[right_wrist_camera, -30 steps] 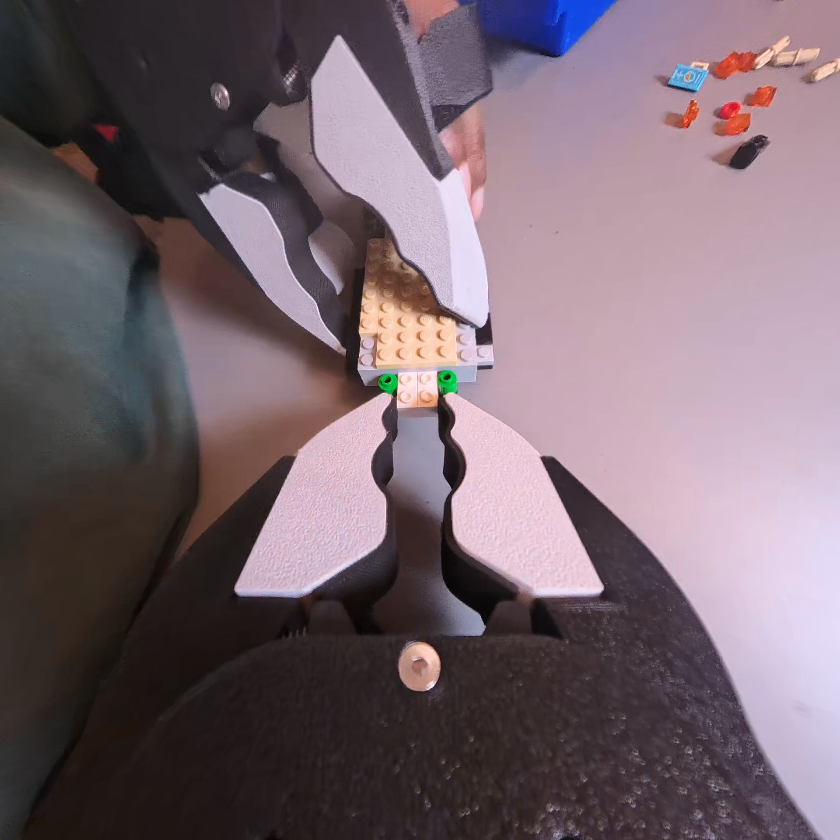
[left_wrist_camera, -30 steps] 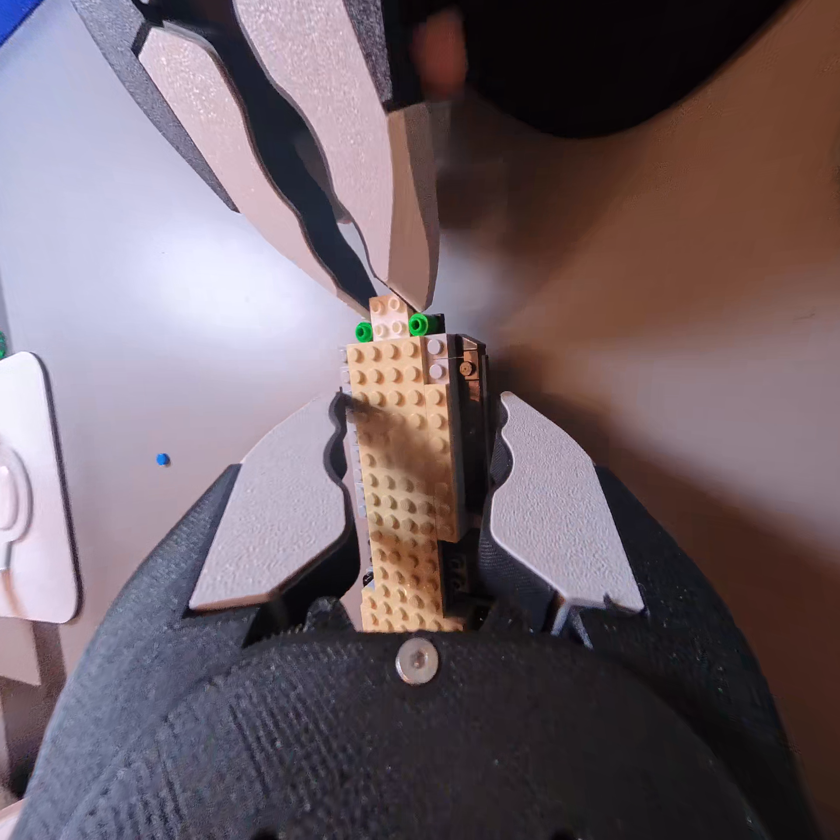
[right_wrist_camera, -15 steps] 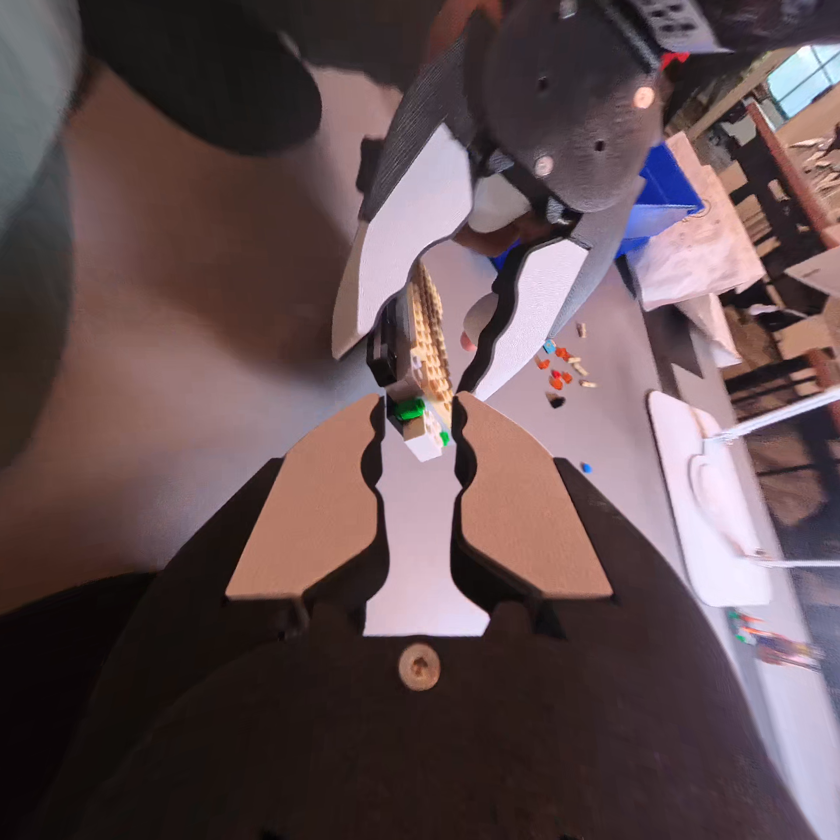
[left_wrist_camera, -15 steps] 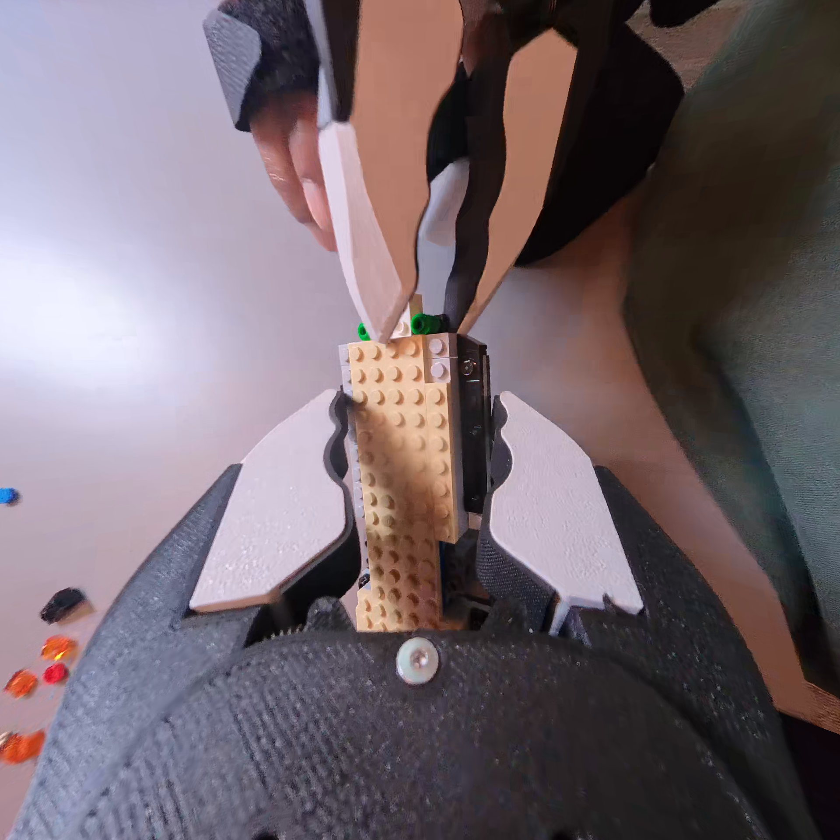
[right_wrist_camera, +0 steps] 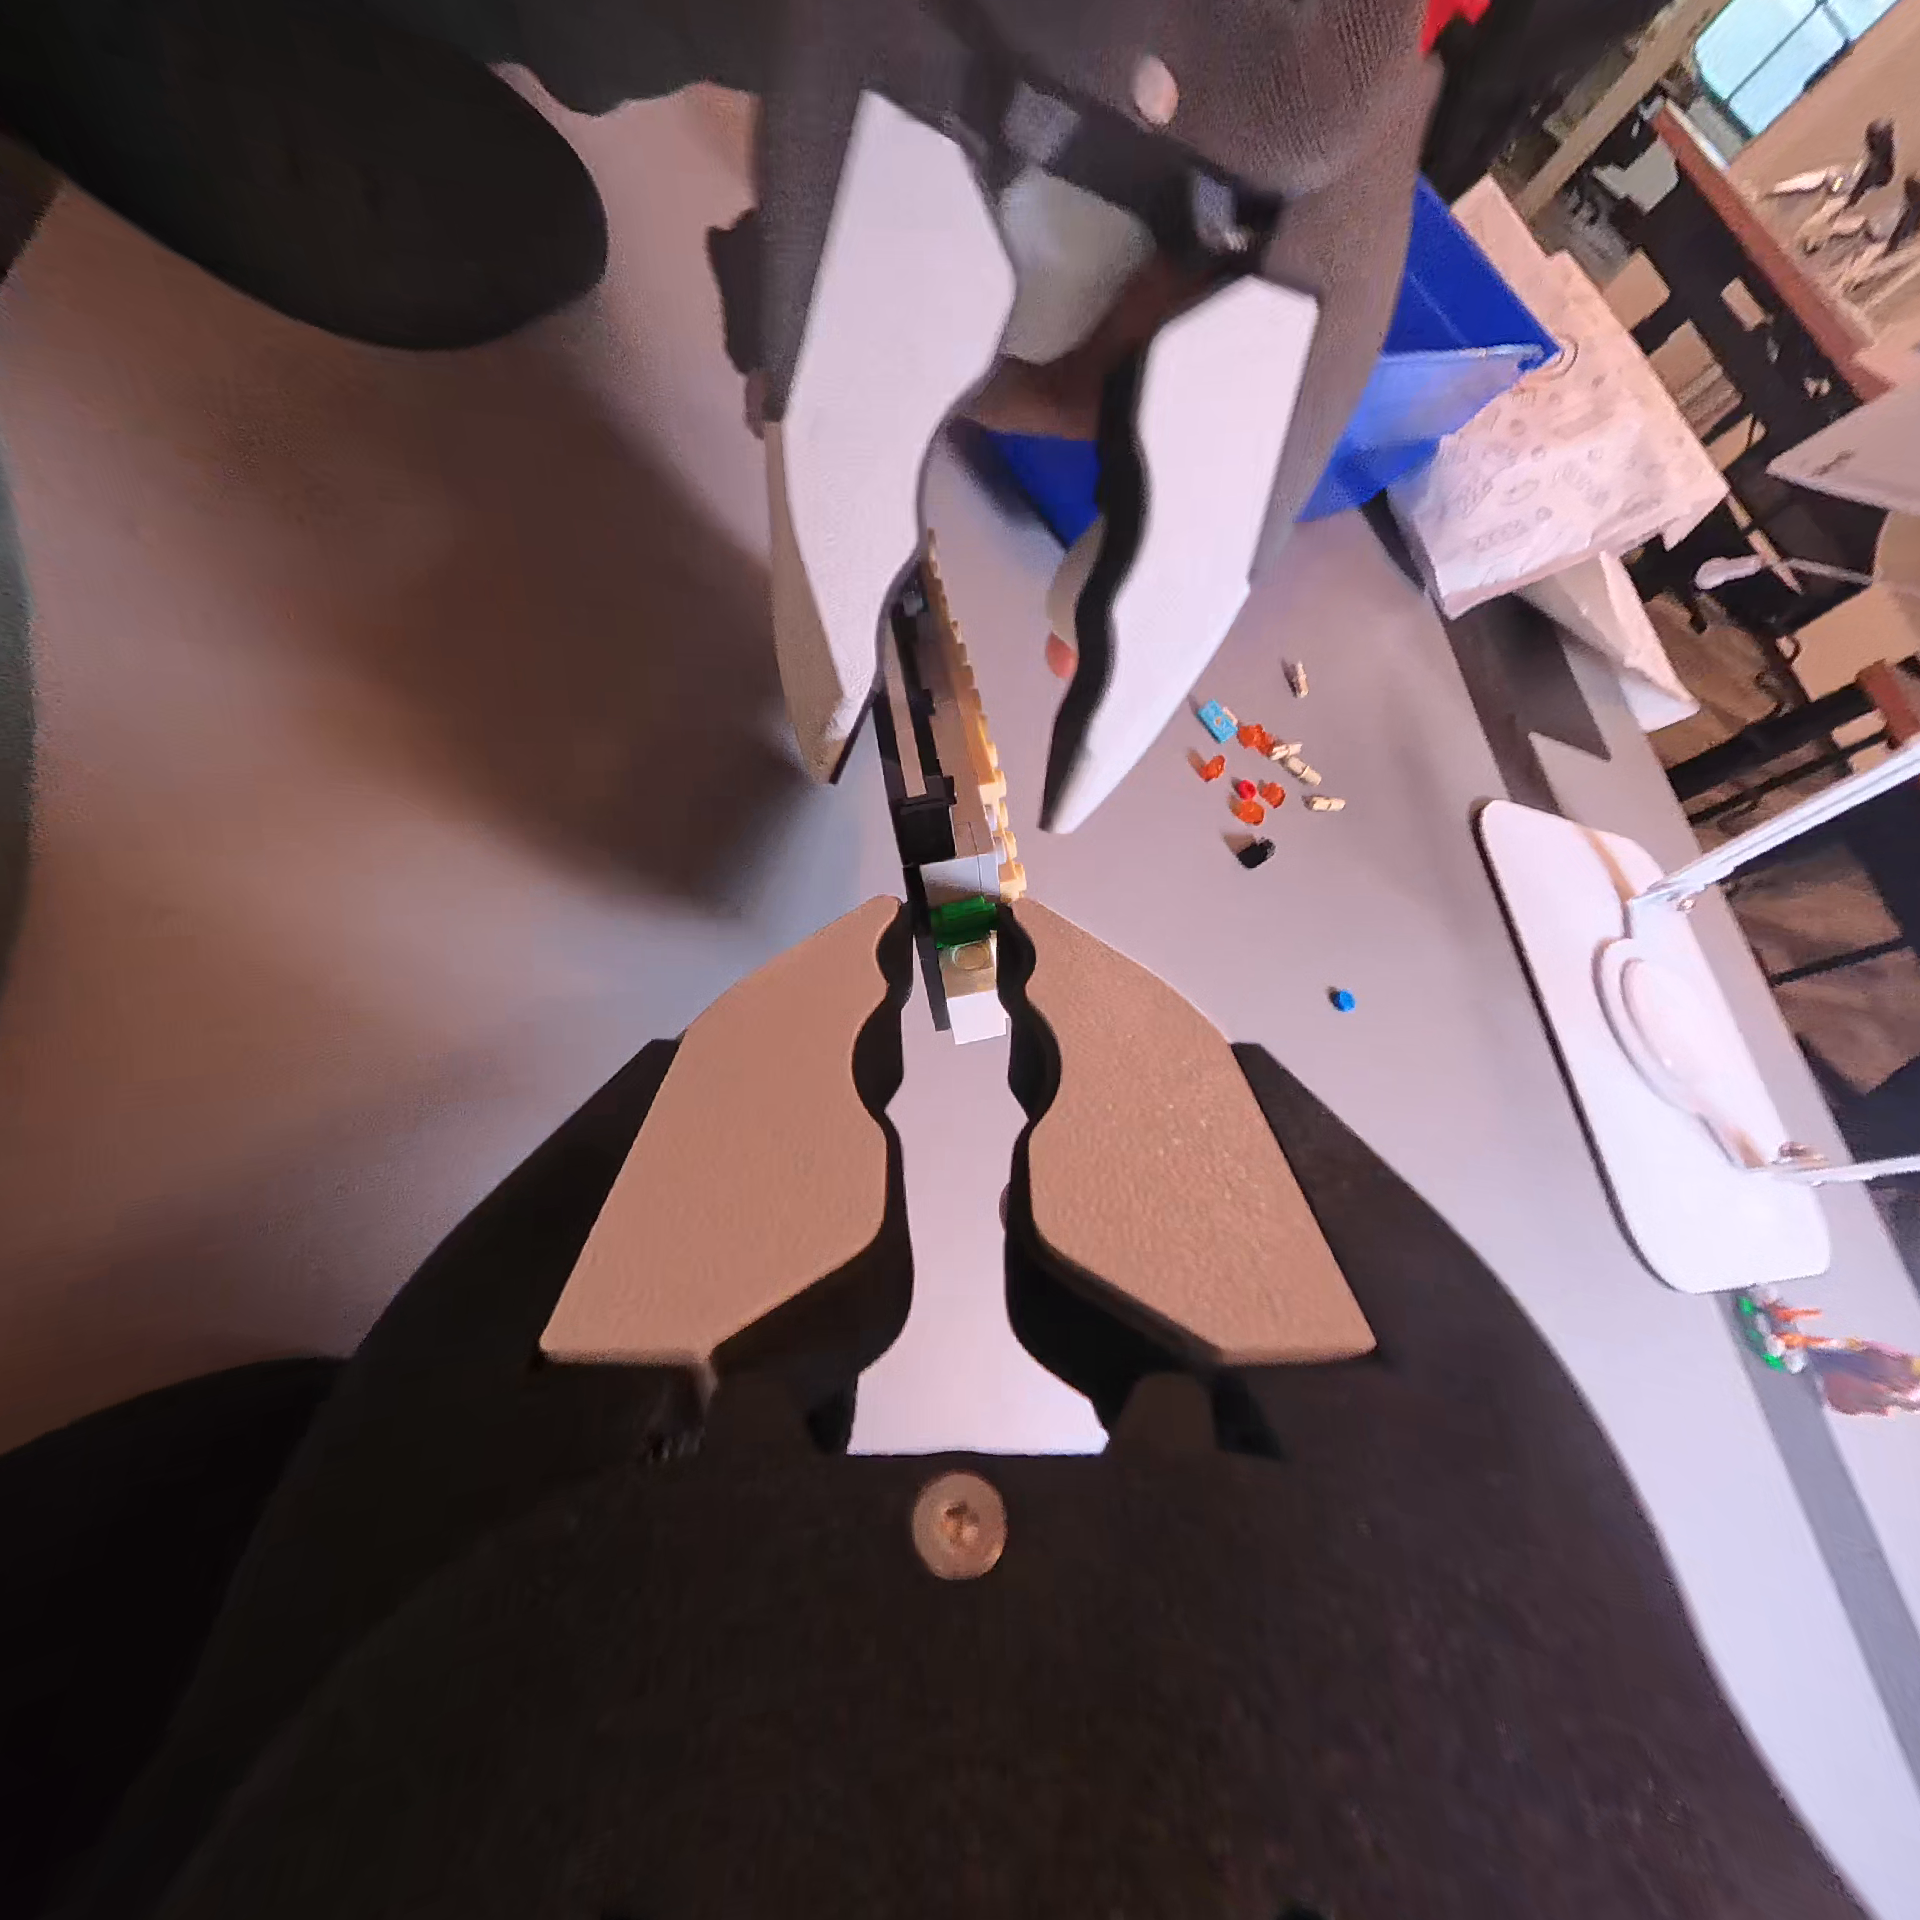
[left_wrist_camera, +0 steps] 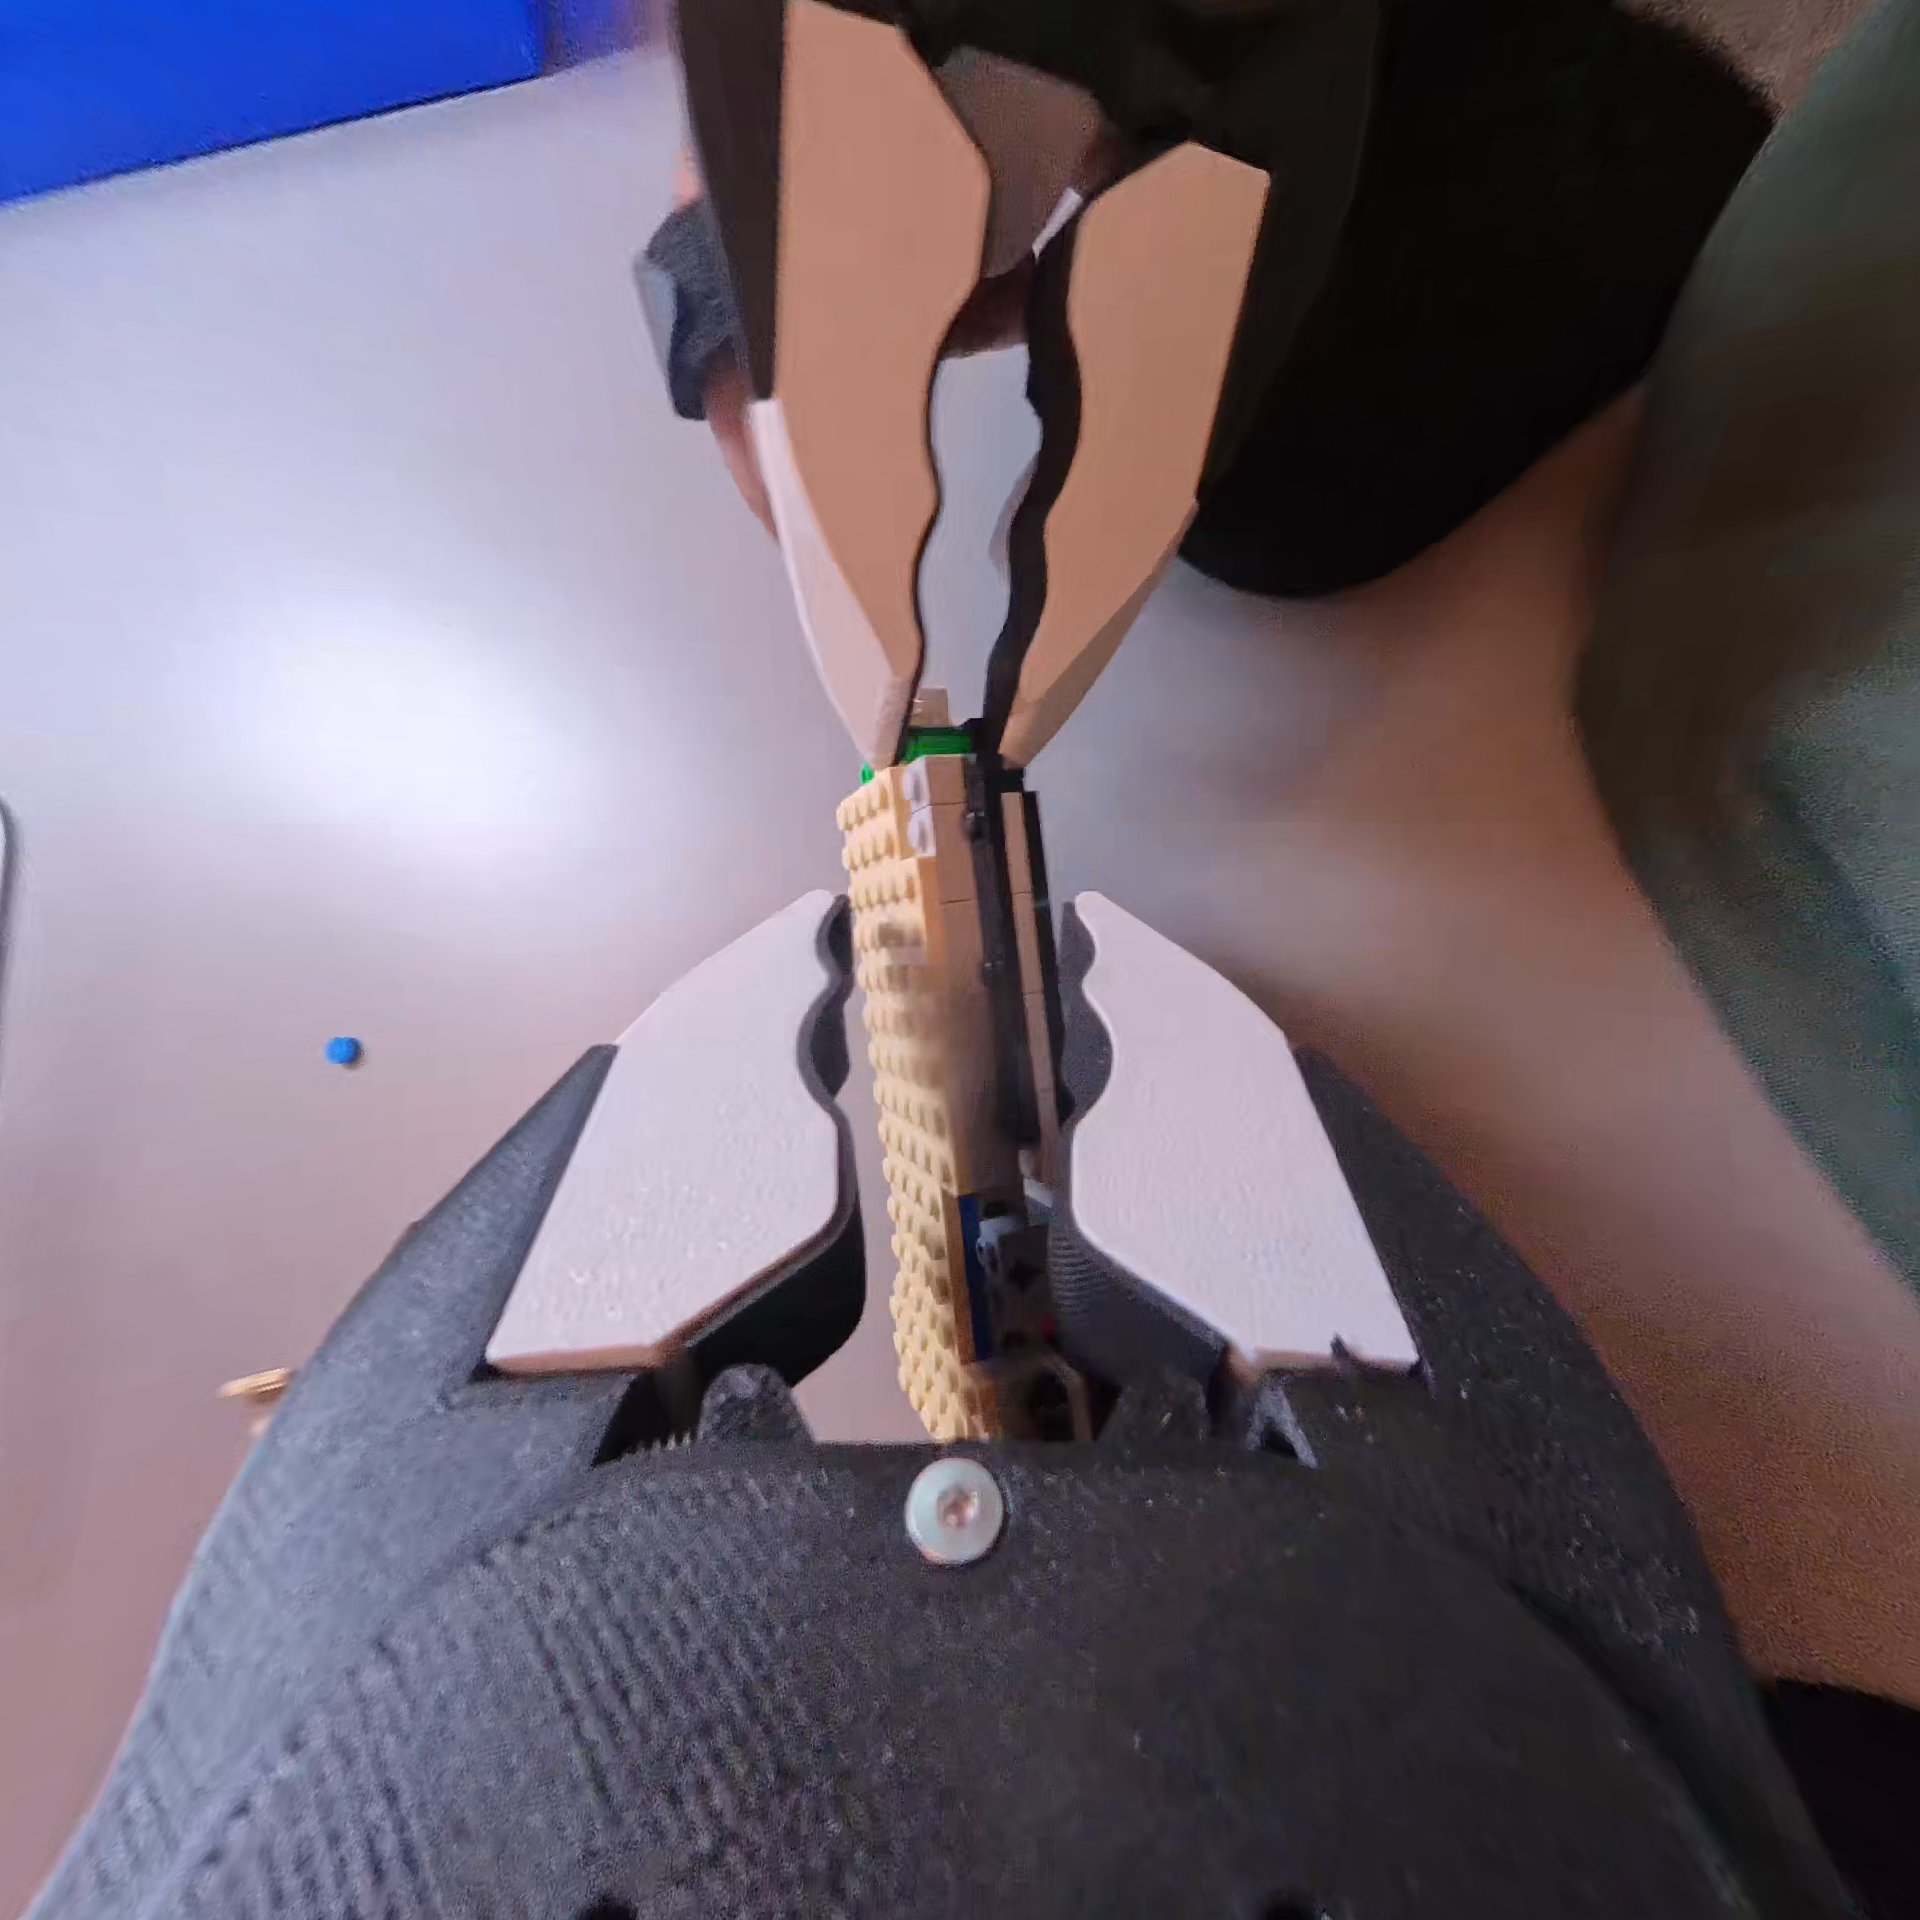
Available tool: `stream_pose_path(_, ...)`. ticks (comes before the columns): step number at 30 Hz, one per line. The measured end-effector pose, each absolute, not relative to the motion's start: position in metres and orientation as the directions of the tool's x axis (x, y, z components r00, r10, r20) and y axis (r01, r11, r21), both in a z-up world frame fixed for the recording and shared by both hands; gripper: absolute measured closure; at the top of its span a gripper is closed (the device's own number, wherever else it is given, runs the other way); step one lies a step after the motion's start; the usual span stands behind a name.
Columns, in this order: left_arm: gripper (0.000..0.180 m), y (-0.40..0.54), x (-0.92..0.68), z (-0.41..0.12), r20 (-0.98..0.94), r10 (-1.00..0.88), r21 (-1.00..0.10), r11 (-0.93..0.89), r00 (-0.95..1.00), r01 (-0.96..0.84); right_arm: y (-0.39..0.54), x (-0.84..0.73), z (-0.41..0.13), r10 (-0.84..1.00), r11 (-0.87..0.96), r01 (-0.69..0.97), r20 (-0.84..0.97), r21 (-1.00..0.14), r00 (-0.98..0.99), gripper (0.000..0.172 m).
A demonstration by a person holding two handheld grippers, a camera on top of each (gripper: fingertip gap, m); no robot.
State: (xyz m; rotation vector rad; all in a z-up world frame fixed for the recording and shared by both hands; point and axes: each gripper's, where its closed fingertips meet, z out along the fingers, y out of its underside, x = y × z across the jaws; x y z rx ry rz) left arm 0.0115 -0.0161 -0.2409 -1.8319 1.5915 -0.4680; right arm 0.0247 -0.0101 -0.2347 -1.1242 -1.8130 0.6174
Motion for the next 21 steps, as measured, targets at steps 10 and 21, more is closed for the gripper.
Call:
stream_pose_path(10,0.156,-0.012,0.010,-0.252,-0.052,-0.981,-0.678,-0.102,0.186,-0.728,-0.011,0.023,-0.240,0.782,0.620,0.330,0.597,-0.712,-0.181,0.155)
stream_pose_path(21,0.157,0.001,0.000,-0.258,-0.003,-0.967,-0.666,-0.188,0.254,-0.722,-0.003,0.026,-0.245,0.832,0.552,0.324,0.532,-0.768,-0.155,0.164)
